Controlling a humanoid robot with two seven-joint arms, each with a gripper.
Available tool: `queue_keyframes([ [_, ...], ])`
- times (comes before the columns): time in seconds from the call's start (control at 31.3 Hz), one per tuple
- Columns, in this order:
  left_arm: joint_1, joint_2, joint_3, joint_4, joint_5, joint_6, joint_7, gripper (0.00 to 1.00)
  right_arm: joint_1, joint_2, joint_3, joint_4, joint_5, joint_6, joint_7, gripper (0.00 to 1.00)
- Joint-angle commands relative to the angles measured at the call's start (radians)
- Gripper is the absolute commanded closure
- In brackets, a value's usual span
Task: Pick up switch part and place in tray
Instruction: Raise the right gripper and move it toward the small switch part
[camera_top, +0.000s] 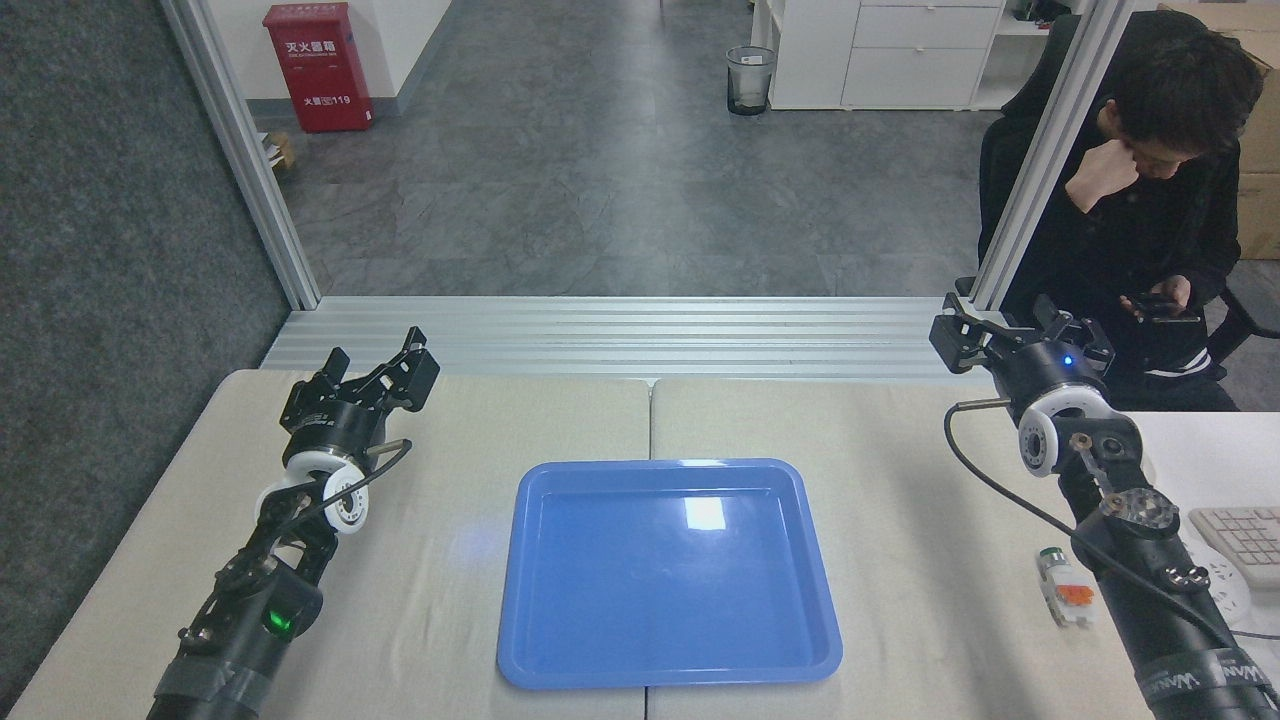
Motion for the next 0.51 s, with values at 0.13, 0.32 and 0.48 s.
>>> queue_keyframes([
  [0.13,0.000,0.000,0.000,0.001,0.001,0.000,0.000,0.00,-0.011,0.017,0.015,-0.008,-0.007,-0.004,-0.001,0.01],
  [0.32,0.000,0.000,0.000,0.001,0.001,0.000,0.000,0.00,-0.012,0.010,0.012,-0.050,-0.010,-0.003,-0.003,0.01],
  [0.48,0.000,0.000,0.000,0.001,0.001,0.000,0.000,0.00,-0.011,0.020,-0.039,-0.079,-0.010,-0.003,-0.003,0.01],
])
